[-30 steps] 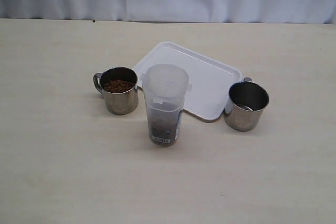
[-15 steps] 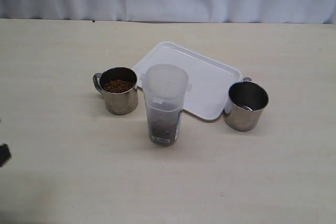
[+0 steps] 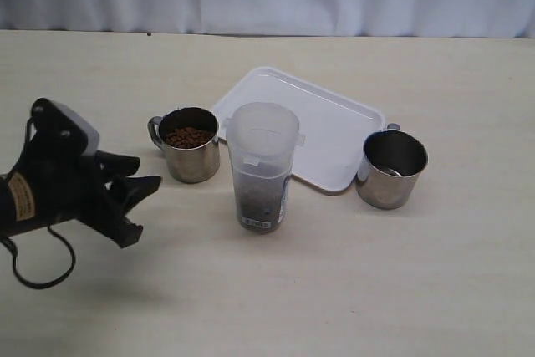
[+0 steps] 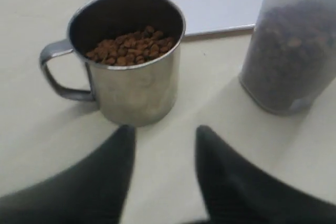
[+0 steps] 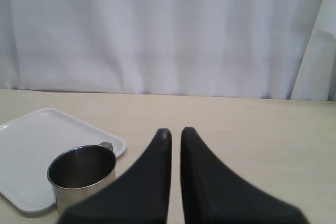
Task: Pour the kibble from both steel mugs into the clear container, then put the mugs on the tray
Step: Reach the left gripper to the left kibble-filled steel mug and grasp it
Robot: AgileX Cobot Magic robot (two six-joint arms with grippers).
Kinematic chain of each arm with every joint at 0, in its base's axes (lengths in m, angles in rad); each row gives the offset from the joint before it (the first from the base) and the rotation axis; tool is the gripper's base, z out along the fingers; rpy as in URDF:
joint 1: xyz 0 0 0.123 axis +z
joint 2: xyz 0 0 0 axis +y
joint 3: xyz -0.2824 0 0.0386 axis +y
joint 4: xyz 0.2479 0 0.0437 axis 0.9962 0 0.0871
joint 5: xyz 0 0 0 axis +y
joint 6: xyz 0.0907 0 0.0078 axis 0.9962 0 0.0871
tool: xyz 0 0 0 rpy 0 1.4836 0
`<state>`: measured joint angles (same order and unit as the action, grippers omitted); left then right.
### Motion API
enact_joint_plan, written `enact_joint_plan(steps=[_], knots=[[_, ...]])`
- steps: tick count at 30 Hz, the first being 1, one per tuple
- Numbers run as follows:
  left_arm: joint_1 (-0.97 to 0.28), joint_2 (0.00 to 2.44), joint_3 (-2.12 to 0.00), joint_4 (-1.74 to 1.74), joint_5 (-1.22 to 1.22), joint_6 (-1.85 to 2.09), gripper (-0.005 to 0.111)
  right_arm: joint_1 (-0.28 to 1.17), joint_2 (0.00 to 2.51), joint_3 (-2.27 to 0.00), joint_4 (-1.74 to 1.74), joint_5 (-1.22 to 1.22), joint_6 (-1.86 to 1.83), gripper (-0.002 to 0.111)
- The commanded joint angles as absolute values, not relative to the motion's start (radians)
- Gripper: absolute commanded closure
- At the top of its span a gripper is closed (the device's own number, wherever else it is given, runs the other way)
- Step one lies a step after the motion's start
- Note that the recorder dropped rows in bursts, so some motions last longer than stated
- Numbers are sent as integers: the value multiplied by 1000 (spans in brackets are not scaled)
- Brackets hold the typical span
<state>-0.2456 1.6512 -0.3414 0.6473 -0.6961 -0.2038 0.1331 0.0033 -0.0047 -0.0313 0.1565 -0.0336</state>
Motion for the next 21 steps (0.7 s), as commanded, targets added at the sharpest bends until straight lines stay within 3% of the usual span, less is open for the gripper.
enact_joint_plan(steps=[1,3,5,21], knots=[[-251,1748,-449,747,-686,-202,31,128,0,0,-30,162,-36,103],[-251,1786,-486,747,-668,-207,14,128,0,0,-30,162,-36,103],[-251,1822,-524,749,-663,-205,9,128,0,0,-30,162,-36,103],[-251,2045,-694,854,-817,-187,10,130,0,0,-30,160,-36,103]])
